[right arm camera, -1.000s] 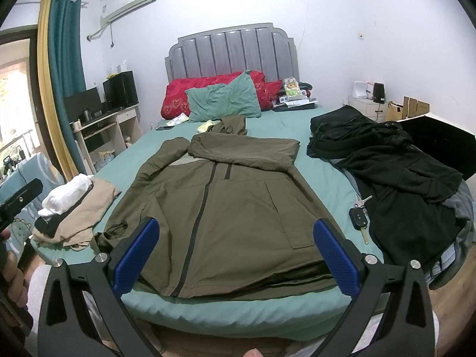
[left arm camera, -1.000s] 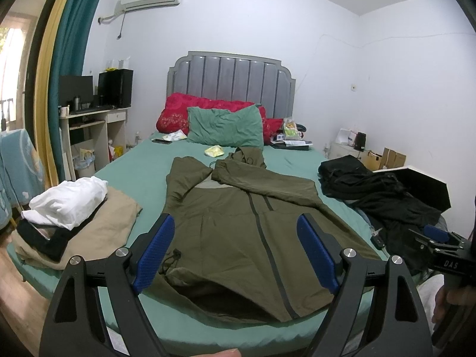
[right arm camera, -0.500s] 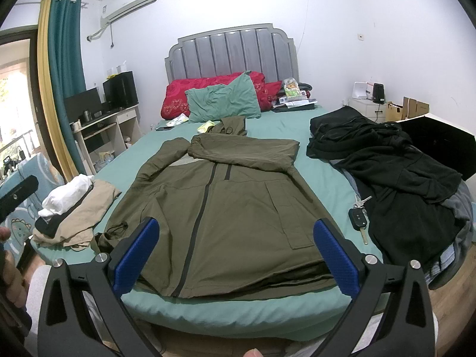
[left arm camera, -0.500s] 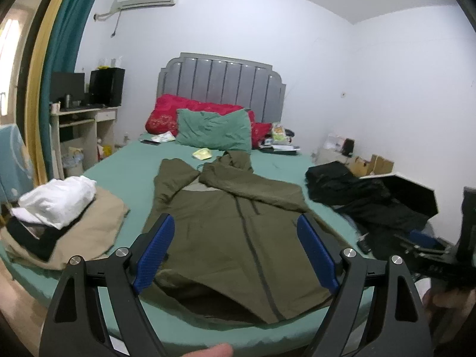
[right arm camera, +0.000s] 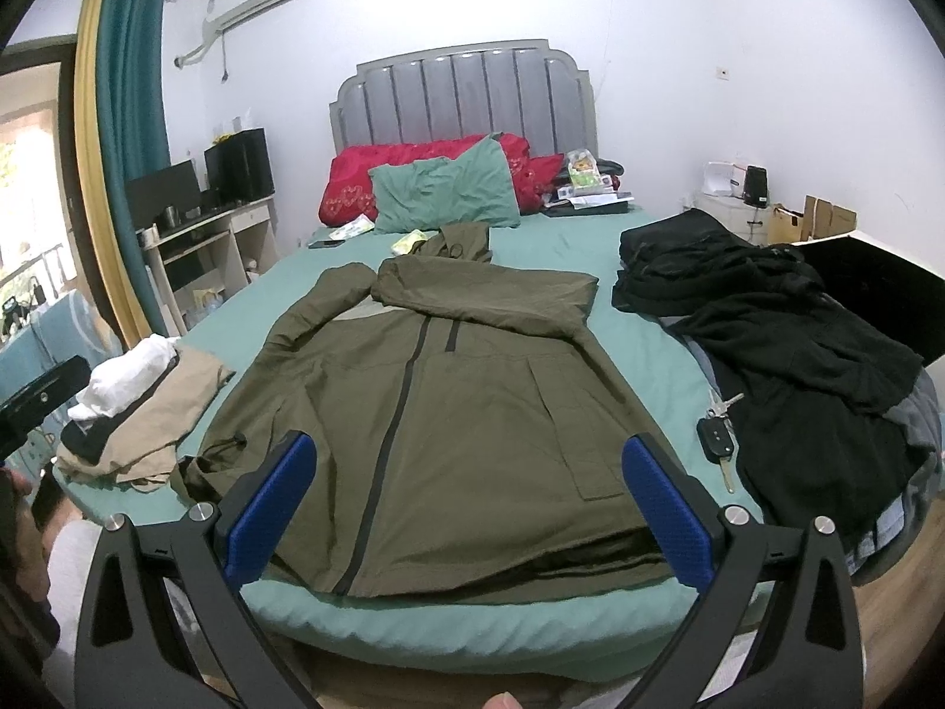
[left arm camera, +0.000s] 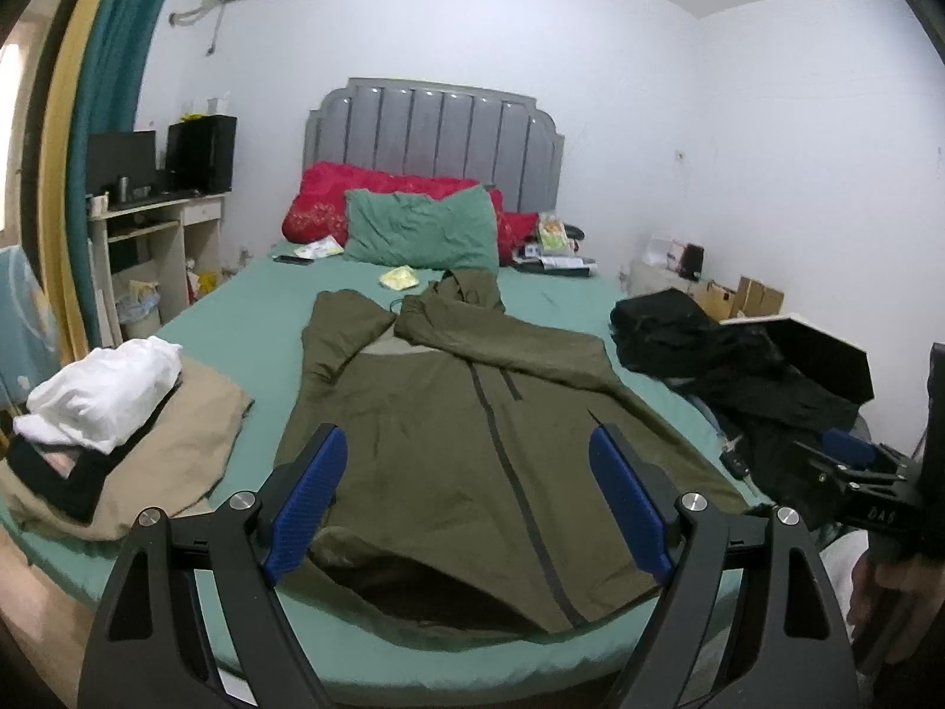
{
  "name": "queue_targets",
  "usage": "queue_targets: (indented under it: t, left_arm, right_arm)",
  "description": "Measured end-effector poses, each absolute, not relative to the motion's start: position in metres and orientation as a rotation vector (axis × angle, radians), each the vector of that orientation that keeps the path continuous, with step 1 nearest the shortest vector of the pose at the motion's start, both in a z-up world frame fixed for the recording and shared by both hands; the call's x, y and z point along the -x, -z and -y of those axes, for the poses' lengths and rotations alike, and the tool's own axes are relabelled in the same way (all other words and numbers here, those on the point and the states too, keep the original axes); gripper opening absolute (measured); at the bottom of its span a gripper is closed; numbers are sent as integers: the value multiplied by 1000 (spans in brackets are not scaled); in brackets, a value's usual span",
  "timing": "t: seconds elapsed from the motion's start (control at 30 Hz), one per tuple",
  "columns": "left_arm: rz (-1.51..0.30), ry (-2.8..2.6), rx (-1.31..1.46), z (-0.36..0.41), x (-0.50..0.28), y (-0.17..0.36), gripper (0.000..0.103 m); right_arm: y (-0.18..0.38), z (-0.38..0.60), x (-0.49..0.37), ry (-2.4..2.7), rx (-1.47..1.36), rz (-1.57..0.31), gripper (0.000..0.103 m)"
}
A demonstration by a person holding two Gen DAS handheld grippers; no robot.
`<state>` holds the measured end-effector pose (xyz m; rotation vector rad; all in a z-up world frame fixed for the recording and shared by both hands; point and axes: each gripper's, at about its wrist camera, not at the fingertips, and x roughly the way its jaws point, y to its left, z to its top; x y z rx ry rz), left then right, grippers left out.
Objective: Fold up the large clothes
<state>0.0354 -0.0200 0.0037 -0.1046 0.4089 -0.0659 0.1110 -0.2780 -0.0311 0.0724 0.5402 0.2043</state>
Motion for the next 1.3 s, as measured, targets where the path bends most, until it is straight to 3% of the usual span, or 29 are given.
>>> queue_targets:
  t: [0.7, 1.1, 1.3]
  left_arm:
    - [-483, 61, 73, -27, -196, 24, 87]
    - [-520, -36, 94, -87, -318, 67, 87]
    - [-622, -148, 182, -140, -351, 103, 87]
  right_arm:
    - [53, 236, -269, -189, 13, -593, 102]
    - [95, 187, -378, -244, 105, -665, 102]
    - [135, 160, -452, -290, 124, -768, 102]
